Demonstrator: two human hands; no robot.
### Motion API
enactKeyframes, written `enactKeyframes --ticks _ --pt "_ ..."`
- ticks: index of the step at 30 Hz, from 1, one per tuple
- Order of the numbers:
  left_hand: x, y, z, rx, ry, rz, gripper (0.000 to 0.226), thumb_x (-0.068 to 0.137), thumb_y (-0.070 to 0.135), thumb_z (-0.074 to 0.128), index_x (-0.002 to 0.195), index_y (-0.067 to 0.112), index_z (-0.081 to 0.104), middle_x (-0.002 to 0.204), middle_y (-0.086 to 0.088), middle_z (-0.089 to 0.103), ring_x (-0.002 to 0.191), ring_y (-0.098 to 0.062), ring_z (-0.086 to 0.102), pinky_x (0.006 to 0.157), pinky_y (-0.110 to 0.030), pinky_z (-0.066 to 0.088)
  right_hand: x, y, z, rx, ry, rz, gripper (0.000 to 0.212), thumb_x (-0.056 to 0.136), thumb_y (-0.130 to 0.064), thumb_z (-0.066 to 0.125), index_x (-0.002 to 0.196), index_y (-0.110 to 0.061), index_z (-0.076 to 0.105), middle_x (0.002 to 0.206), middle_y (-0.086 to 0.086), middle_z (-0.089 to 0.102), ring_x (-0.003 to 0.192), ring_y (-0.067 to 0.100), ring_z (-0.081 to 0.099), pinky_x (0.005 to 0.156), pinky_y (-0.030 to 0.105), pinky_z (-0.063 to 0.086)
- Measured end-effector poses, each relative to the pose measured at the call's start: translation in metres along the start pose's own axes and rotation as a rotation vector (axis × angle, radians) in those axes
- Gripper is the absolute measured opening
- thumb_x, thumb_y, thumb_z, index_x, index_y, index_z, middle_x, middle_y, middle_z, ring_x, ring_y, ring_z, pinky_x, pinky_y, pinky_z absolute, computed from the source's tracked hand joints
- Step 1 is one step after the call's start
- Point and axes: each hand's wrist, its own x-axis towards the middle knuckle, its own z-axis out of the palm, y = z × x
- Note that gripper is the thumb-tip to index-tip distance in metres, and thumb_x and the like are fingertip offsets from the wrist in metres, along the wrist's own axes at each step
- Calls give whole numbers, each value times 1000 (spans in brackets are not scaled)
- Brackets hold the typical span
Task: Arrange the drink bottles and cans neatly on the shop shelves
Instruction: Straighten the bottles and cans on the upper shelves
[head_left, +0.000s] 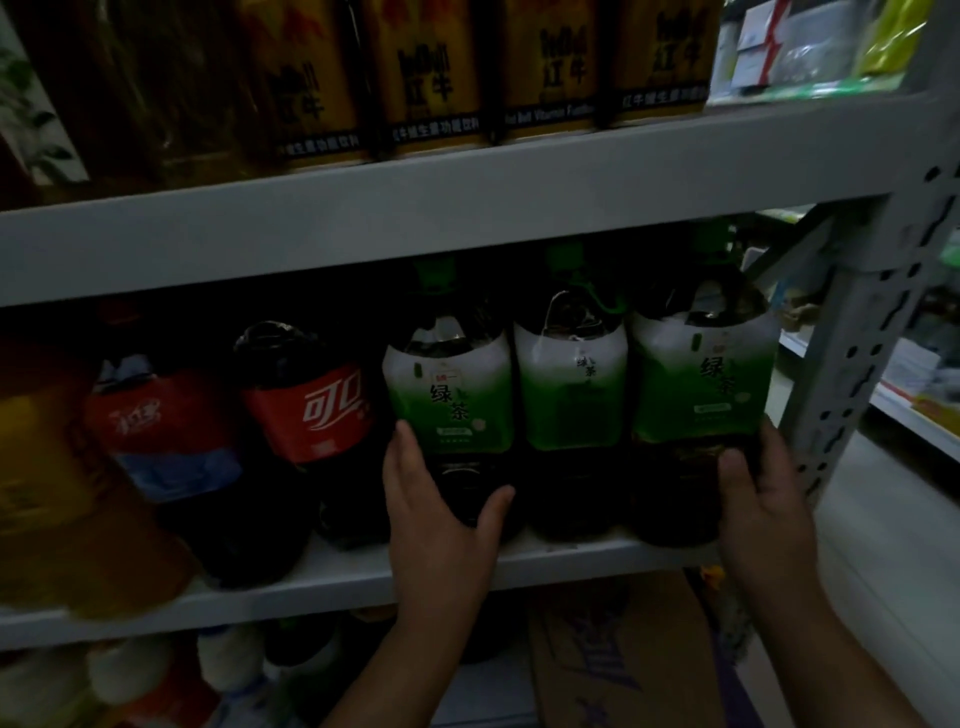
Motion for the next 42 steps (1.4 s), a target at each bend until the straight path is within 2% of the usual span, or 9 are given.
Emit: enactKeyframes --ticks 4,7,10,17,21,27,31,36,42 --pt "-3 -4 1 -22 -23 -19 110 66 67 64 142 54 -16 153 3 19 136 -11 24 101 -30 28 -21 3 15 -195 250 -81 46 96 -32 49 139 -21 37 137 8 46 126 24 43 103 42 38" --pt "-1 -7 3 -17 -64 -62 131 57 60 79 140 53 -22 153 4 18 130 -6 26 99 -30 29 -51 -14 43 -277 365 -439 47 88 -29 55 128 -6 43 128 15 44 125 21 41 107 24 31" --pt "-3 -10 5 12 -41 -61 135 56 55 83 140 52 -22 150 -5 24 133 -20 32 99 -32 31 -62 -32 83 -225 234 -512 55 85 -31 60 131 -9 40 132 10 40 126 11 38 105 17 30" --pt "-7 -14 -8 47 35 -65 125 61 57 77 142 52 -18 145 -7 28 129 -31 41 98 -47 44 -54 -43 130 -485 300 -363 89 74 -34 76 143 -12 25 145 18 23 132 37 28 100 52 42" --pt "-5 -23 -10 147 20 -33 132 57 53 82 148 42 -14 144 -12 31 127 -35 40 97 -49 43 -48 -36 137 -567 365 -407 89 75 -37 74 144 -12 24 144 20 23 130 40 30 107 45 28" --pt "-1 -29 -14 287 15 67 134 57 57 83 153 23 -5 136 -21 41 118 -38 42 94 -50 42 -37 -48 140 -449 525 -416 72 81 -37 69 139 -10 35 133 19 36 118 39 38 101 39 33" --pt "2 -32 -18 336 21 108 131 57 61 80 153 22 -1 134 -22 45 118 -36 40 95 -51 41 -45 -45 131 -383 397 -352 84 78 -32 76 145 -12 29 141 18 38 126 33 35 103 34 29" --pt "4 -36 -23 341 57 124 122 62 61 75 153 20 5 143 -14 30 123 -32 34 98 -46 38 -45 -43 118 -410 222 -310 85 82 -28 71 149 -13 20 150 14 32 134 30 29 104 39 24" --pt "3 -36 -23 350 37 92 112 68 66 63 152 17 8 142 -13 30 122 -33 36 96 -48 40 -33 -43 96 -378 21 -417 77 86 -33 55 147 -19 11 146 -4 21 131 -1 16 105 36 25"
